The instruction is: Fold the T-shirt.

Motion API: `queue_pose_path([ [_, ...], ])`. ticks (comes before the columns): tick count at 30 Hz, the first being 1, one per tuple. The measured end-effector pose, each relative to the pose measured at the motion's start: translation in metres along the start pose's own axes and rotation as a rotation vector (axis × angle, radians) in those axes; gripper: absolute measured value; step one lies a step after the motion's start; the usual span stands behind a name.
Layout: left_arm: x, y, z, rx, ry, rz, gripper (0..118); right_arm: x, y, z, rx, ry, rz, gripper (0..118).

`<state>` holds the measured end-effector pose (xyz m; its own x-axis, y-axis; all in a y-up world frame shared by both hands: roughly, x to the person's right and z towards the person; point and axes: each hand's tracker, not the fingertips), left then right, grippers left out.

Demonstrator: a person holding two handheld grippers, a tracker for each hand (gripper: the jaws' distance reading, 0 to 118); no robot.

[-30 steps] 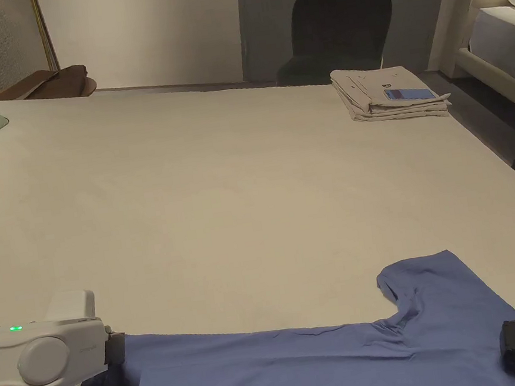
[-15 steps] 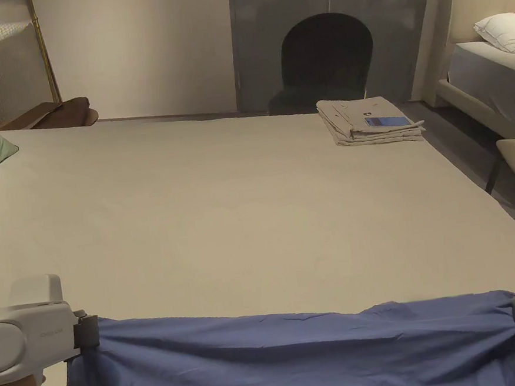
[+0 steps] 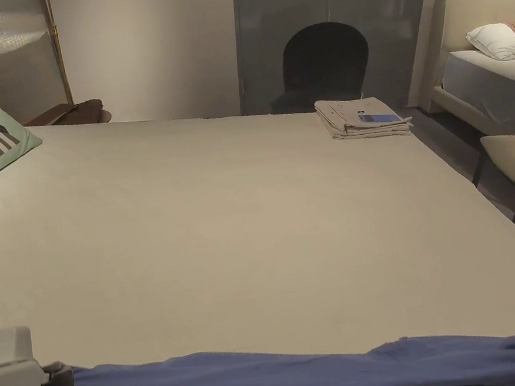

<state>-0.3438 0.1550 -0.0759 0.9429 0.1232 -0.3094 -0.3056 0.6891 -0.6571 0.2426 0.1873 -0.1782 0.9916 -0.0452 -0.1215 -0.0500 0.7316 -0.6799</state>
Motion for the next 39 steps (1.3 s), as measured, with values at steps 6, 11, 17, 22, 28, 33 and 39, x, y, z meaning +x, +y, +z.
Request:
queue_pose_path([
  [6,-0.012,-0.048,-0.019,-0.087,0.014,0.033,6,0.007,-0.050,-0.021,-0.103,-0.032,-0.029,3],
  [11,-0.018,-0.058,-0.026,-0.091,0.014,0.067,6,0.007,-0.064,-0.034,-0.124,-0.048,-0.041,3],
  [17,-0.016,-0.053,-0.007,-0.015,0.063,0.054,68,0.002,-0.067,-0.026,-0.065,-0.089,0.002,54],
  [22,-0.005,-0.029,0.035,0.225,0.020,0.090,98,-0.014,-0.045,0.013,0.230,-0.120,0.018,96],
  [28,0.036,0.005,0.082,0.505,-0.046,0.040,91,-0.069,-0.007,0.049,0.605,-0.158,0.024,94],
  [33,0.070,0.012,0.097,0.611,-0.026,-0.081,14,-0.104,0.000,0.052,0.729,-0.113,0.002,20],
  [39,0.059,0.018,0.090,0.544,-0.148,-0.030,0,-0.127,0.000,0.043,0.720,-0.067,0.001,0],
])
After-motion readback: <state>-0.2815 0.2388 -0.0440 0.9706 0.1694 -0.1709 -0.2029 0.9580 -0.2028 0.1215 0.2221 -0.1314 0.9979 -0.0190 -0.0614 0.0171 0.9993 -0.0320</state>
